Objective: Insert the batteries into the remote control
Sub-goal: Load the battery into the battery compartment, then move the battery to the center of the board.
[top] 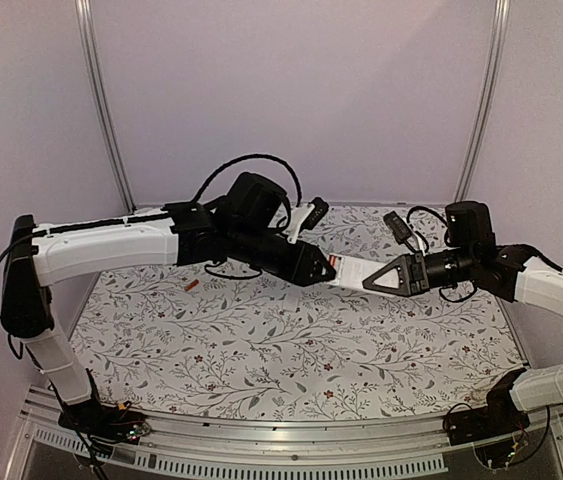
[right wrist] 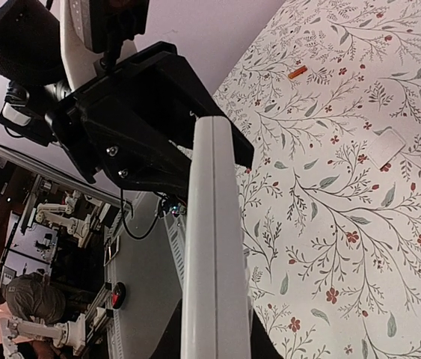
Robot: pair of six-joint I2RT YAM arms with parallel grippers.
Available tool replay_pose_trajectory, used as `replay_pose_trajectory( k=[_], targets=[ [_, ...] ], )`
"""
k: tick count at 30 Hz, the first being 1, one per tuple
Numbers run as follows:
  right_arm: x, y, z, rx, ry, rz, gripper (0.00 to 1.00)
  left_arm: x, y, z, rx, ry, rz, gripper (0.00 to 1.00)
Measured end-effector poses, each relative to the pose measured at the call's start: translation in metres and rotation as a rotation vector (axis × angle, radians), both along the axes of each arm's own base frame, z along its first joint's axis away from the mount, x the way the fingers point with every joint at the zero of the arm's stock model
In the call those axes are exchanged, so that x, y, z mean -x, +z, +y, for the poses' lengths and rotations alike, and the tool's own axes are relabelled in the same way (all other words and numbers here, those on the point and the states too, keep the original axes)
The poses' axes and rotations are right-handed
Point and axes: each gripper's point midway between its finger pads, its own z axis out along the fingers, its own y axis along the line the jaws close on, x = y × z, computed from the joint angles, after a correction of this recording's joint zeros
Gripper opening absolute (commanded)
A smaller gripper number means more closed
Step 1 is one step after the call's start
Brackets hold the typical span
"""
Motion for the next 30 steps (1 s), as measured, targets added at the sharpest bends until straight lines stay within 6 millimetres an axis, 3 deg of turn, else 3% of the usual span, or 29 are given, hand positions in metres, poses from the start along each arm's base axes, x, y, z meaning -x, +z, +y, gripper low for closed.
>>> replay_pose_trajectory(
  k=[3,9,12,17,19,23,26,30],
  targets=[
    [0.001,0.0,0.0,-0.003,0.007,0.001,0.0,-0.003,-0.004,0.003,-0.015,0.012,0.002,0.7],
    [-0.003,-0.005,0.002,0.011,-0.007,0.008,0.0,-0.018,-0.011,0.029,-0.008,0.029,0.032,0.84],
    [-0.007,-0.01,0.001,0.019,-0.015,0.023,0.0,-0.048,-0.01,0.072,-0.028,0.122,0.018,0.86],
    [-0.013,-0.022,0.0,0.038,-0.03,0.058,0.0,-0.123,-0.01,0.177,-0.144,0.402,-0.032,0.79],
    [-0.015,-0.025,-0.001,0.042,-0.035,0.067,0.0,-0.141,-0.022,0.218,-0.23,0.498,-0.032,0.75],
    [-0.016,-0.028,0.0,0.047,-0.032,0.08,0.0,-0.157,-0.05,0.283,-0.412,0.617,-0.01,0.69],
    [-0.015,-0.031,0.001,0.048,-0.023,0.092,0.0,-0.161,-0.072,0.311,-0.541,0.638,0.032,0.64],
    [-0.016,-0.036,0.002,0.053,-0.016,0.111,0.0,-0.166,-0.105,0.322,-0.659,0.599,0.095,0.6]
  ],
)
